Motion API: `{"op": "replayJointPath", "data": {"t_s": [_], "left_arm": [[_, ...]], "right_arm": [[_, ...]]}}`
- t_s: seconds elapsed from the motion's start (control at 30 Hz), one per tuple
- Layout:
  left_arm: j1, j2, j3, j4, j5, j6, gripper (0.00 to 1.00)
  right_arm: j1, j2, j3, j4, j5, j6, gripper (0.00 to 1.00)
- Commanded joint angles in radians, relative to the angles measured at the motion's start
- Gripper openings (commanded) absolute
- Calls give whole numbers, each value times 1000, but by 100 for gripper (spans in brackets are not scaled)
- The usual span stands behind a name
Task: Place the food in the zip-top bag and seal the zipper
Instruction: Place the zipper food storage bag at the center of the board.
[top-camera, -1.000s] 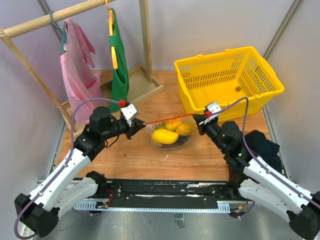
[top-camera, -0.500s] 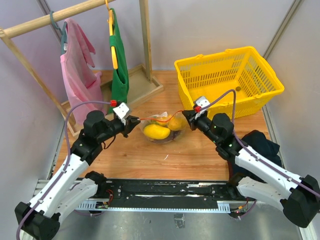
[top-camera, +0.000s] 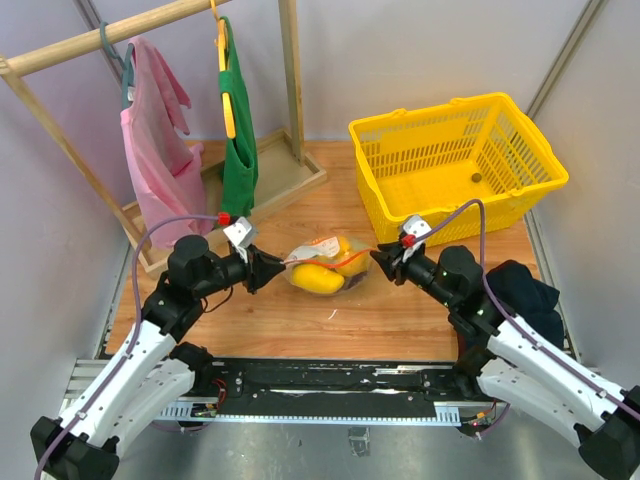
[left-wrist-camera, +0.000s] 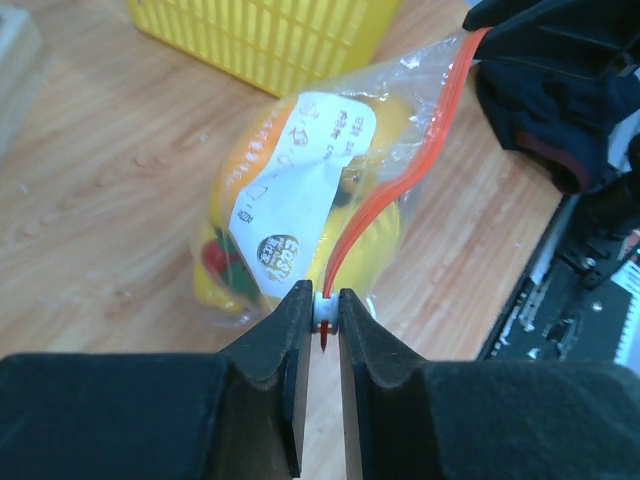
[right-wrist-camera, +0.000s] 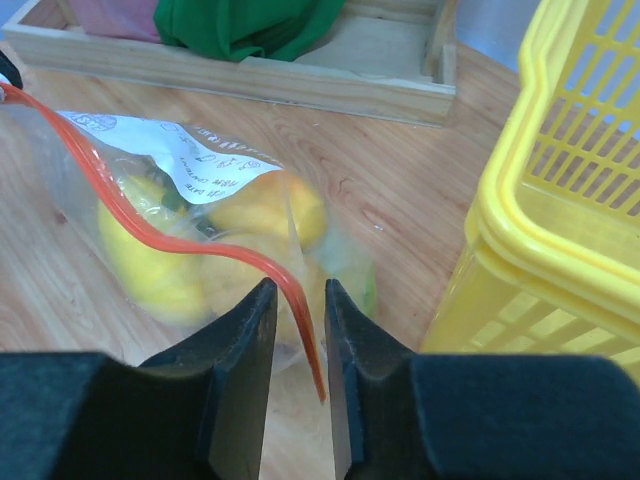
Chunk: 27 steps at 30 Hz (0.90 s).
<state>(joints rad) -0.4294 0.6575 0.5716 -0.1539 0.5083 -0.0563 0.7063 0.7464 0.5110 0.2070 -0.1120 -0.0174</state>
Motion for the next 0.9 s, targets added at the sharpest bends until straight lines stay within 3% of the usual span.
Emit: {"op": "replayJointPath", "data": {"t_s": [0.0,0.13,0.3,0.47,0.57,0.63,0.87], "left_arm": [[4,-69,-24,-46,30,-115,22],[4,-168,-28,-44,-50,-159,35],[4,-250,-22,-44,-113,-199,50],[4,-320,6,-68,-232,-260,80],[4,-374,20,-70,-313,-277,94],[4,-418,22,-64,-381,-302,99],[4,-517,24,-69,-520,-294,99]], "right_arm": [[-11,-62,-5,-105,-56,35,33],[-12,-121,8,-134,-23,35,53],[-11,-178,54,-216,50,9,68],[-11,-249,105,-327,159,-9,84],[-11,-314,135,-387,300,-6,99],[-11,-363,147,-415,397,-2,98],[-11,-482,226,-537,633,4,98]]}}
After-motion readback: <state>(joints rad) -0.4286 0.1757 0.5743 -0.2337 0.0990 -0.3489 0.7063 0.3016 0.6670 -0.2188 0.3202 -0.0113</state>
